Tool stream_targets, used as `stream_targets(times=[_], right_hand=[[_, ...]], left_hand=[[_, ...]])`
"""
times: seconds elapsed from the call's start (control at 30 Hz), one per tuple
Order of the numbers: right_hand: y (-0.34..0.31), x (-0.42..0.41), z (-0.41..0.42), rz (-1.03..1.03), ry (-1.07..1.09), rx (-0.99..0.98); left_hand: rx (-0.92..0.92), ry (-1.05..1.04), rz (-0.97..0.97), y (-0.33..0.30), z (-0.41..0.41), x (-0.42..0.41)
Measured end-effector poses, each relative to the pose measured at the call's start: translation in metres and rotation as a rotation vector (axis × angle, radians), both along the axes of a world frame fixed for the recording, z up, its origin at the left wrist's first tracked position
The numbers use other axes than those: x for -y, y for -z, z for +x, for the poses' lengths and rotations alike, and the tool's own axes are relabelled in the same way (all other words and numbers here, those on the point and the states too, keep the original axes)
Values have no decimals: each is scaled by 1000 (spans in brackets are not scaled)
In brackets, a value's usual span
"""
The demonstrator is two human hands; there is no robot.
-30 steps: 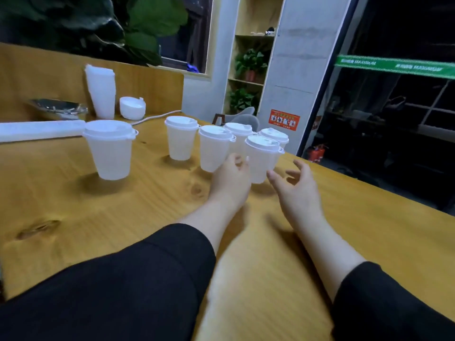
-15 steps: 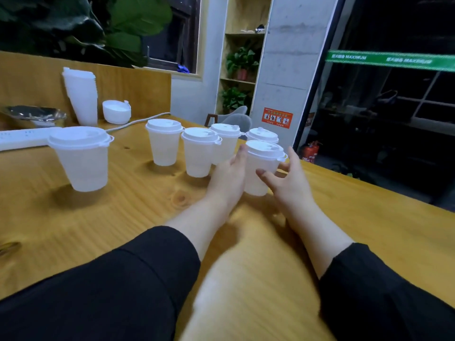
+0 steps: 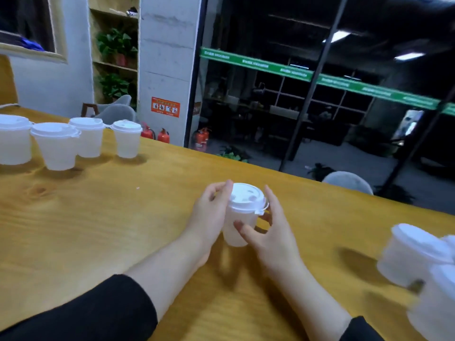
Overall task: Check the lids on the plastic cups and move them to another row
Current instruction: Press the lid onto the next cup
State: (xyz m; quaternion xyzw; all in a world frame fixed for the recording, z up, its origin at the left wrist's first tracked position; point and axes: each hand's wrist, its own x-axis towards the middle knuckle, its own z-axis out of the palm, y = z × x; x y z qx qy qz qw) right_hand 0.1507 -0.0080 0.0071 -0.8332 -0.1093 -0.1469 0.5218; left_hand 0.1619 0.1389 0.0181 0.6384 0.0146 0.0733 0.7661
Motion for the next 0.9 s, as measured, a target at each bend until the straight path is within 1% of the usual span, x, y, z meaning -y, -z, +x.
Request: stream_targets(times=[0.1,0.2,0.3,0.33,0.43,0.53,0.67,0.73,0.9], right_hand=[[2,45,-39,-20,32,0],[4,76,-64,-3,10,2],[5,98,-81,-86,-12,11],[4,105,-84,-107,-22,28],[-4,120,-92,-72,-17,146],[-8,129,-96,-137,-16,298],[-7,132,-93,-211,-42,306],[-7,131,-91,-195,-21,352],[-18,121,-90,-101,122,432]], left_hand=[[57,47,54,2,-32,48],[63,50,40,5,-58,78],[115,27,118,8,-73,95],[145,16,148,9,-76,97],[204,5,190,11,-79,98],[243,2,224,12,-79,95],[251,12,277,10,-75,93],[238,50,285,10,-75,93],[246,100,295,12,-75,93]])
